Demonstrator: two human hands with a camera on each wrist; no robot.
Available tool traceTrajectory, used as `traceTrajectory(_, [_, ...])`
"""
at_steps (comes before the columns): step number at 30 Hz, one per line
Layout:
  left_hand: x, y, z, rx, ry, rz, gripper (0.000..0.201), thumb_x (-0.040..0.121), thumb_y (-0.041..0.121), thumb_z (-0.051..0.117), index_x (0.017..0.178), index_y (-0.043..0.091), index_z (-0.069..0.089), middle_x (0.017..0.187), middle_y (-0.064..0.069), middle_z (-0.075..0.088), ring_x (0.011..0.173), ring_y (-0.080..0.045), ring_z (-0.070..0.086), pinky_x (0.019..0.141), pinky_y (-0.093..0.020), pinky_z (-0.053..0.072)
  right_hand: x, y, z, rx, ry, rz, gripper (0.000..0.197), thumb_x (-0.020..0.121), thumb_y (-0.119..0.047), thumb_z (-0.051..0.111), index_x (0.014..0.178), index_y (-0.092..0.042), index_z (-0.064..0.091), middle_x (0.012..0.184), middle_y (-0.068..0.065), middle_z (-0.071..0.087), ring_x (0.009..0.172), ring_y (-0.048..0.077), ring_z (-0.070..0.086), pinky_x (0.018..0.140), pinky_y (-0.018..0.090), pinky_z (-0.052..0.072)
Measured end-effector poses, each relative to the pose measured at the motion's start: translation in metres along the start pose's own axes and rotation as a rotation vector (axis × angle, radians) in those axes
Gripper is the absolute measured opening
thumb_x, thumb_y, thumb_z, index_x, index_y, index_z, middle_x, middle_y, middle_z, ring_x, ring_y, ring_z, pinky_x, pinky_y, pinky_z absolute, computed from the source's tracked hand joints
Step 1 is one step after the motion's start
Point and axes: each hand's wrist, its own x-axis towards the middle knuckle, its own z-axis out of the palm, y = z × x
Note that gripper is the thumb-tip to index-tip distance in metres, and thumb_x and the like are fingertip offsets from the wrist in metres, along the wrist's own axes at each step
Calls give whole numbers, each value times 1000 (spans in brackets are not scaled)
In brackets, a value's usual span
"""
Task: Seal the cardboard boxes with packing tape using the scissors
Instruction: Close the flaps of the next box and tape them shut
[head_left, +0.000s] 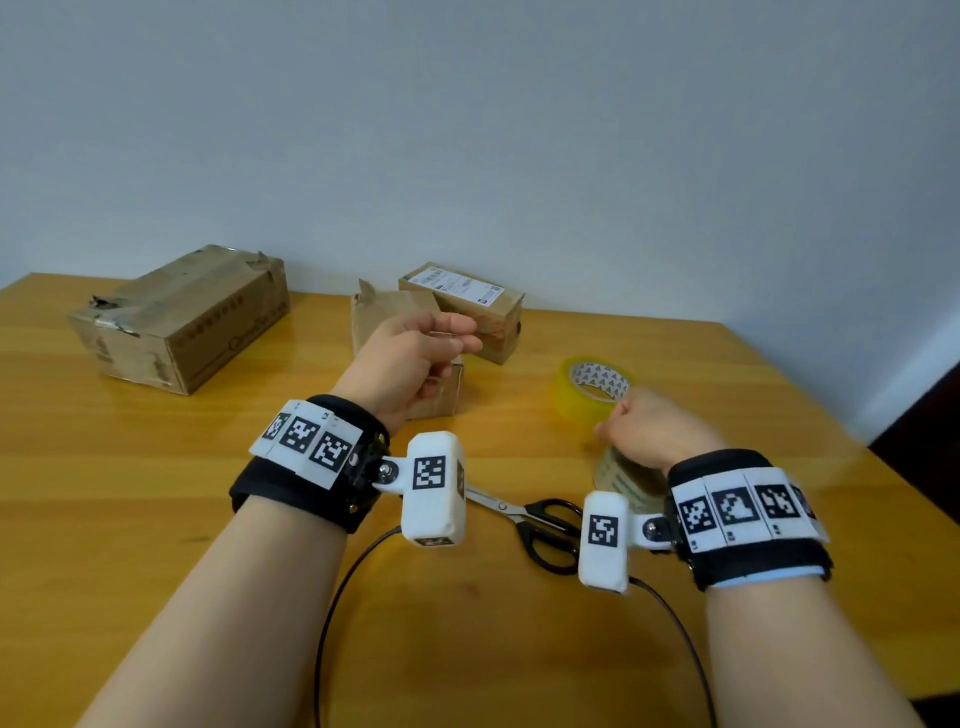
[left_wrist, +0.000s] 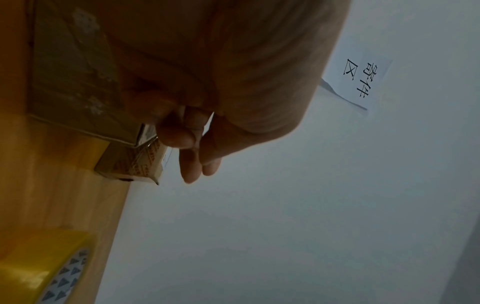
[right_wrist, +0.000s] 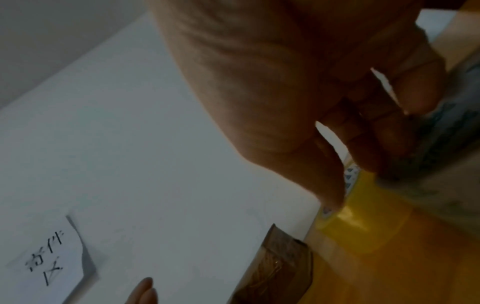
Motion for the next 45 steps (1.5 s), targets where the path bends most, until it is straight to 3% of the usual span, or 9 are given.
traceTrajectory(3, [7,-1,0,-2,13,4,23,94,-1,53,104,14,67,93,-1,74,56,-7,48,46,-18,34,-2,1,-2,-166,-98,-12,54,88,-33,75,130,-13,49,107,7,63,94,22,63,70,32,51])
traceTrajectory(7, [14,5,-1,41,-2,9,22,94,-2,52,106,11,66,94,-3,74,55,-8,48,46,-19,34,3,-3,-7,-217,-37,-68,44,92,-5,65,130,-11,45,108,7,58,95,22,60,77,34,55])
traceTrajectory(10, [18,15,-6,65,-22,40,23,93,-2,53,108,10,67,96,-4,74,55,-8,49,44,-18,37,8,-10,-19,-57,97,-176,28,91,1,62,108,-19,51,105,3,58,91,21,60,82,40,57])
traceTrajectory(13, [21,24,-11,107,-52,64,24,93,1,55,109,13,68,101,-2,75,62,-9,51,49,-20,37,7,-27,-30,237,118,-380,38,81,5,72,91,-26,51,96,5,64,95,29,66,84,49,56])
traceTrajectory(17, [18,32,-11,192,-87,93,27,92,2,57,110,18,69,108,0,74,81,-11,60,62,-25,41,3,-60,-32,539,-35,-563,38,83,12,70,95,-20,53,95,9,73,89,21,72,67,31,54])
traceTrajectory(21, [19,31,-16,259,-98,84,28,91,4,59,115,17,68,109,3,73,97,-14,65,71,-29,44,13,-86,-15,572,-78,-620,40,82,13,69,98,-20,55,88,6,76,88,25,74,76,43,60])
traceTrajectory(27, [20,30,-33,230,-81,40,30,92,1,56,115,15,69,112,-1,73,103,-20,67,75,-31,48,22,-98,5,724,-87,-659,32,89,6,67,102,-22,58,89,3,76,71,11,73,58,25,54])
traceTrajectory(35, [22,32,-43,144,-56,69,31,92,-1,56,116,15,68,113,-3,72,91,-14,61,68,-29,43,26,-82,-19,888,-56,-782,25,100,0,53,105,-23,60,83,7,76,74,17,70,64,33,52])
traceTrajectory(45, [14,32,-38,173,-341,105,59,76,3,70,132,16,56,127,-9,65,118,-32,61,100,-44,51,21,-85,-13,958,-220,-796,23,98,2,53,106,-19,60,81,9,75,74,22,69,66,35,55])
